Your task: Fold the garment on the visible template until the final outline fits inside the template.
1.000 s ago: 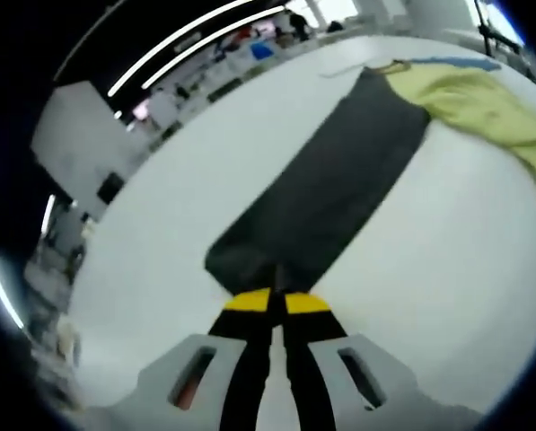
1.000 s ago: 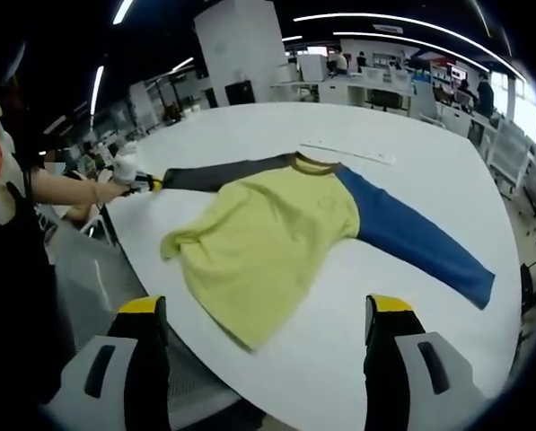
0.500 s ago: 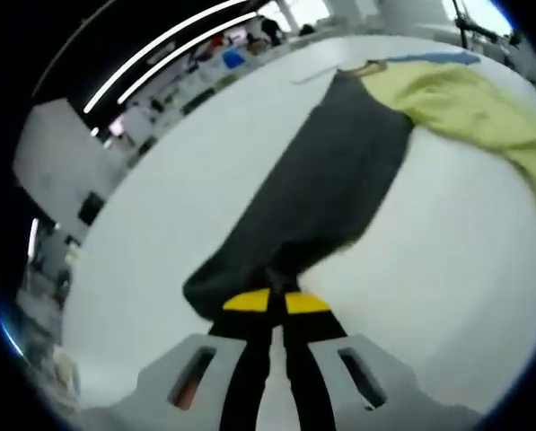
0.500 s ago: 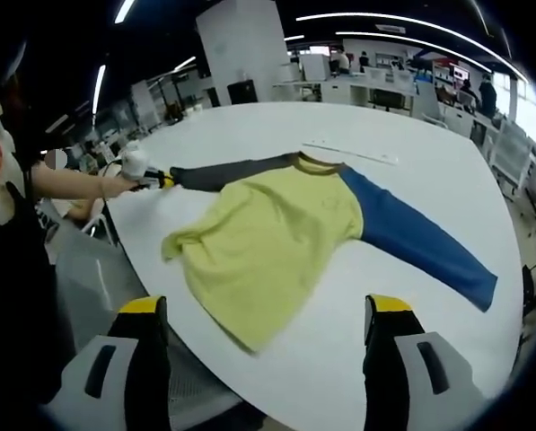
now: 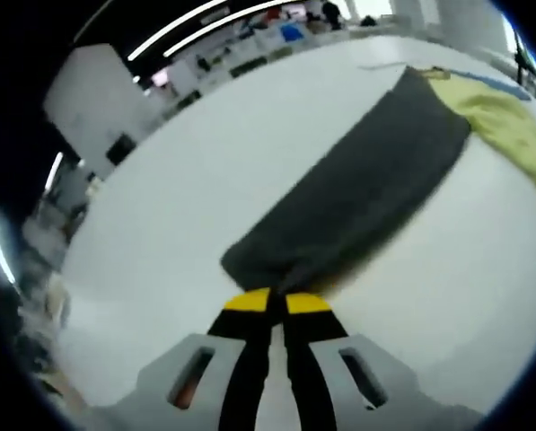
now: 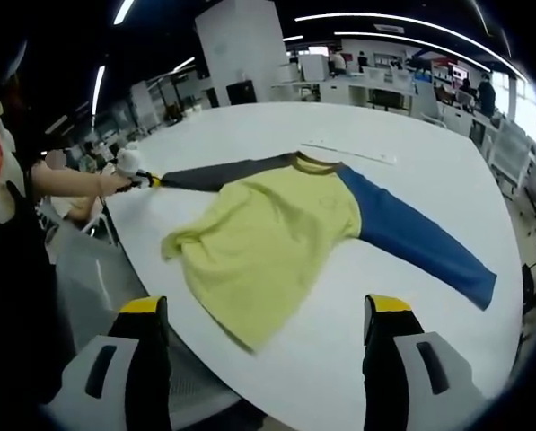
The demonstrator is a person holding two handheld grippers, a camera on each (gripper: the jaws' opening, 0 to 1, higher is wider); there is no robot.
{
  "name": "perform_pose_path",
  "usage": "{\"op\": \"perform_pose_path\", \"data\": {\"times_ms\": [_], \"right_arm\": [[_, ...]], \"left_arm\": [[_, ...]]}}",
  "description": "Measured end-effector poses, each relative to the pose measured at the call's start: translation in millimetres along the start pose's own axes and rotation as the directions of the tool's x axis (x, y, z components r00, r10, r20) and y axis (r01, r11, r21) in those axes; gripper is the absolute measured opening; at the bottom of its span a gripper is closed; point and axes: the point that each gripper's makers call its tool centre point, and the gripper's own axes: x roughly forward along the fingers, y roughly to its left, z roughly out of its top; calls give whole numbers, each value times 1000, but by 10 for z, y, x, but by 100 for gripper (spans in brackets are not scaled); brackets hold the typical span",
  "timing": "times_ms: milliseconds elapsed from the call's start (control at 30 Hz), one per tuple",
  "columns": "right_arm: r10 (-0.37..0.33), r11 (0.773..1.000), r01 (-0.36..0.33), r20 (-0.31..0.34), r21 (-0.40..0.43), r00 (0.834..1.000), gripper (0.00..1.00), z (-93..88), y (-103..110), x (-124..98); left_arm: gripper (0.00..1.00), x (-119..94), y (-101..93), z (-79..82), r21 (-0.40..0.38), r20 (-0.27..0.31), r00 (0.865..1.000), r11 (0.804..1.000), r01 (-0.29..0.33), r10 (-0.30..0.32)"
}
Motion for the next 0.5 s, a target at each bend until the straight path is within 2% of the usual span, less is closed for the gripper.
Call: {"op": "perform_pose_path", "data": {"times_ms": [300, 500], "right_arm": [[-9, 1000, 9, 2, -6, 1000, 89, 36, -19, -20], [-8, 1000, 8, 2, -5, 1000, 89, 23, -6, -21]], "left_arm": [[5, -51, -42, 42, -42, 3, 1000, 999, 6, -6], [13, -140, 37, -89, -146, -11, 1000, 989, -1, 0]]}}
